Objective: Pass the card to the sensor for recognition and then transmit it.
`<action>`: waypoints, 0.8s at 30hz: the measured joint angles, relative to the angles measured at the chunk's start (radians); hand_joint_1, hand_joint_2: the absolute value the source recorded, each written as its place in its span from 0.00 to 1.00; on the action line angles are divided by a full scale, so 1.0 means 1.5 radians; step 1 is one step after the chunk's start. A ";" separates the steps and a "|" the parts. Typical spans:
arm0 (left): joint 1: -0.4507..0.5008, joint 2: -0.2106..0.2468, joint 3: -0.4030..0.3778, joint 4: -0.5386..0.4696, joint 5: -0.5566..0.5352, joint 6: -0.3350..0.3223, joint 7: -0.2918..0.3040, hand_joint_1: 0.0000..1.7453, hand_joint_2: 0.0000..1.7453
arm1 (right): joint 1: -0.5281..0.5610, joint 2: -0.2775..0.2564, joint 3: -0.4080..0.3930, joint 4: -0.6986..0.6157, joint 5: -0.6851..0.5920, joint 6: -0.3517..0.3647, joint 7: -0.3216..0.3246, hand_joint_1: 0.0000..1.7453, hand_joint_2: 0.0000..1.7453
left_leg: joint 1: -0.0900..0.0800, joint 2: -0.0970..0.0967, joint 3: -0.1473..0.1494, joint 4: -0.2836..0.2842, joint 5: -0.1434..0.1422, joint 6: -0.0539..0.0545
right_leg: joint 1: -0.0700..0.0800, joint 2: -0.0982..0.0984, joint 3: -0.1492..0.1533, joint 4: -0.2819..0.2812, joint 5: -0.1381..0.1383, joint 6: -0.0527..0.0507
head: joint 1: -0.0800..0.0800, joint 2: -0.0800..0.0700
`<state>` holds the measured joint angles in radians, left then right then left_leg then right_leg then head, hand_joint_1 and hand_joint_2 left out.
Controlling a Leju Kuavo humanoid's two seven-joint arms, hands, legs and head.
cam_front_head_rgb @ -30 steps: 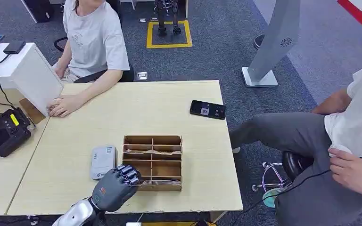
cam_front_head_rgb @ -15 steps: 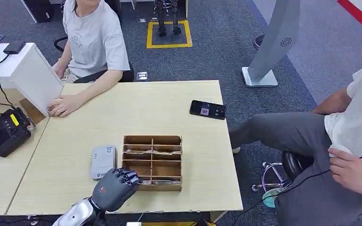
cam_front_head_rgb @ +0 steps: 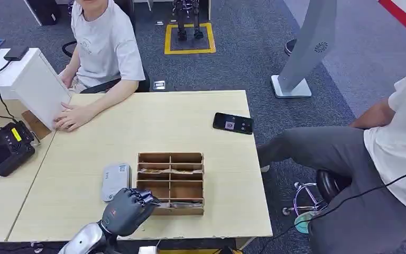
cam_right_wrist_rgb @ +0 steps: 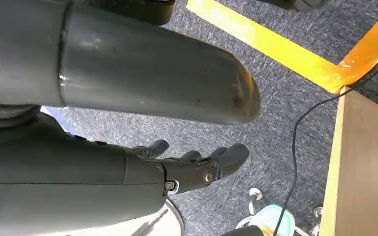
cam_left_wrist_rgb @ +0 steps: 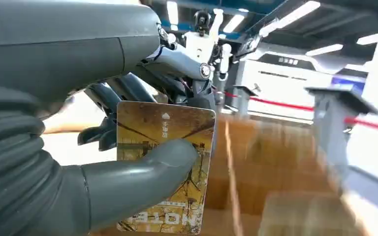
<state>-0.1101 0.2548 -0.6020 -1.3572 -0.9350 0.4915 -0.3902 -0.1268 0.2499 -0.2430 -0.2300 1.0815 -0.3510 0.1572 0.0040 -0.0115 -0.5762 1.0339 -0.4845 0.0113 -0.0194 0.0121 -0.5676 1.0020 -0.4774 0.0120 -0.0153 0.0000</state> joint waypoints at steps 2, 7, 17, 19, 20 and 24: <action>-0.087 0.064 0.044 -0.133 0.201 -0.170 -0.013 1.00 1.00 | 0.000 0.000 0.005 0.000 -0.005 0.004 -0.003 0.00 0.00 | 0.001 -0.001 -0.001 0.000 0.002 -0.001 | 0.001 -0.001 -0.001 0.001 0.001 0.000 | 0.000 0.000; -0.215 0.110 0.143 -0.241 0.296 -0.320 0.007 1.00 1.00 | -0.001 0.000 0.008 0.000 -0.012 0.007 -0.012 0.00 0.00 | 0.002 0.000 -0.001 0.000 0.002 -0.002 | 0.001 0.000 -0.001 0.001 0.002 -0.002 | -0.001 0.000; -0.290 0.142 0.222 -0.298 0.335 -0.359 0.030 1.00 1.00 | -0.002 0.000 0.013 0.000 -0.012 0.008 -0.012 0.00 0.00 | 0.001 0.000 -0.002 0.000 0.002 -0.002 | 0.001 0.000 -0.002 0.001 0.002 -0.002 | -0.001 0.000; -0.289 0.146 0.228 -0.302 0.342 -0.356 0.031 1.00 1.00 | -0.002 0.000 0.015 0.000 -0.010 0.009 -0.011 0.00 0.00 | 0.001 0.000 -0.002 0.000 0.002 -0.002 | 0.001 0.000 -0.002 0.001 0.002 -0.002 | -0.001 0.000; -0.288 0.146 0.231 -0.303 0.341 -0.353 0.031 1.00 1.00 | -0.002 0.000 0.016 0.000 -0.009 0.010 -0.011 0.00 0.00 | 0.001 0.000 -0.002 0.000 0.002 -0.002 | 0.001 0.000 -0.002 0.001 0.002 -0.002 | -0.001 0.000; -0.269 0.147 0.240 -0.298 0.244 -0.302 0.053 1.00 1.00 | -0.003 0.000 0.019 0.000 -0.005 0.014 -0.005 0.00 0.00 | 0.001 0.000 -0.002 0.000 0.002 -0.002 | 0.001 0.000 -0.002 0.001 0.002 -0.002 | -0.001 0.000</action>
<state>-0.5130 0.4746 -0.2415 -1.8044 -0.5691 0.0390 -0.3112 -0.1317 0.2495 -0.2144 -0.2300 1.0739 -0.3300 0.1503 0.0062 -0.0118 -0.5789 1.0340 -0.4813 0.0081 -0.0175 0.0123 -0.5707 1.0034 -0.4750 0.0088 -0.0160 0.0000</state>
